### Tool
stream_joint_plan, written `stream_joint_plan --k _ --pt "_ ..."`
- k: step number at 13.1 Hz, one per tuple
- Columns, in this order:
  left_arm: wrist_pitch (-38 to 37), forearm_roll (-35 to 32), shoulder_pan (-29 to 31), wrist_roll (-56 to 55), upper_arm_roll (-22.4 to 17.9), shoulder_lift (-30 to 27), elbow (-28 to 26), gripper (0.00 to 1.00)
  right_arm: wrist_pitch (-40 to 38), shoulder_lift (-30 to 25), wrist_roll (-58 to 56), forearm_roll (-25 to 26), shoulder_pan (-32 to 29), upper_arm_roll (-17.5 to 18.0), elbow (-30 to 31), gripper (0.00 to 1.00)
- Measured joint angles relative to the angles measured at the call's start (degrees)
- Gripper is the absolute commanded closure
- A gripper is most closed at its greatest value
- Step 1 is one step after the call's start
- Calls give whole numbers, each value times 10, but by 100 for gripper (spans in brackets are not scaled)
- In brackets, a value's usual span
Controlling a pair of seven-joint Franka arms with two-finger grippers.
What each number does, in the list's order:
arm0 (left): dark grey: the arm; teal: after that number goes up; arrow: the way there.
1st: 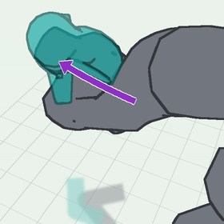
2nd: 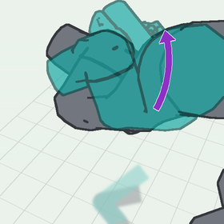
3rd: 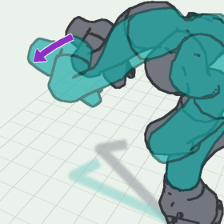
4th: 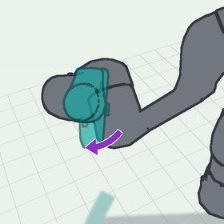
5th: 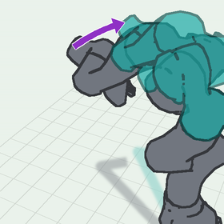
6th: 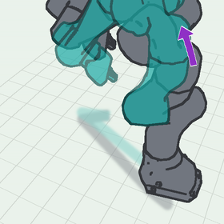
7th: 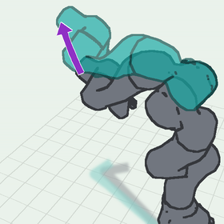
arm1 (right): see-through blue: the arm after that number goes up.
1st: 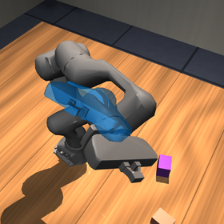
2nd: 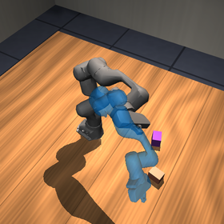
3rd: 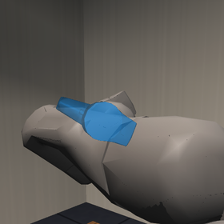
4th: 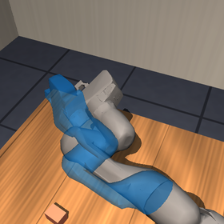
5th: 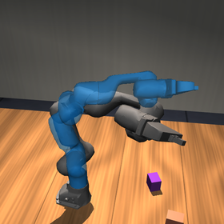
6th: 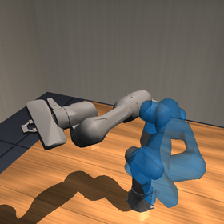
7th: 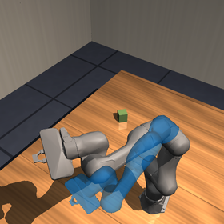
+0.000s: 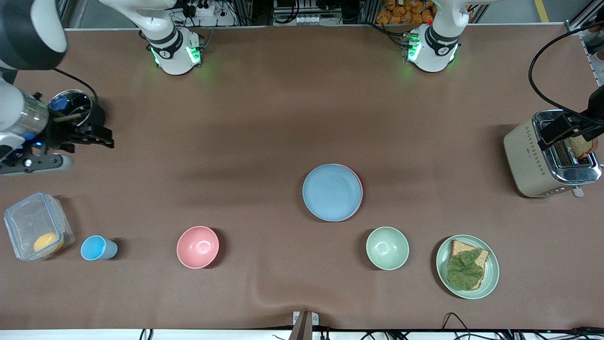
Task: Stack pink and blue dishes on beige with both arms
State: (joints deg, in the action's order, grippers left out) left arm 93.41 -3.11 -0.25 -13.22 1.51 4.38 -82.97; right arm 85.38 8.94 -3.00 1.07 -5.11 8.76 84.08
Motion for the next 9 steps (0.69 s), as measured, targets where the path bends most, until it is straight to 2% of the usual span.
stream_joint_plan --k 3,9 --pt "0 0 0 0 0 0 0 0 -26 -11 2 0 -1 4 -28 0" --pt "0 0 0 0 1 0 0 0 -21 -34 44 0 2 8 -27 0"
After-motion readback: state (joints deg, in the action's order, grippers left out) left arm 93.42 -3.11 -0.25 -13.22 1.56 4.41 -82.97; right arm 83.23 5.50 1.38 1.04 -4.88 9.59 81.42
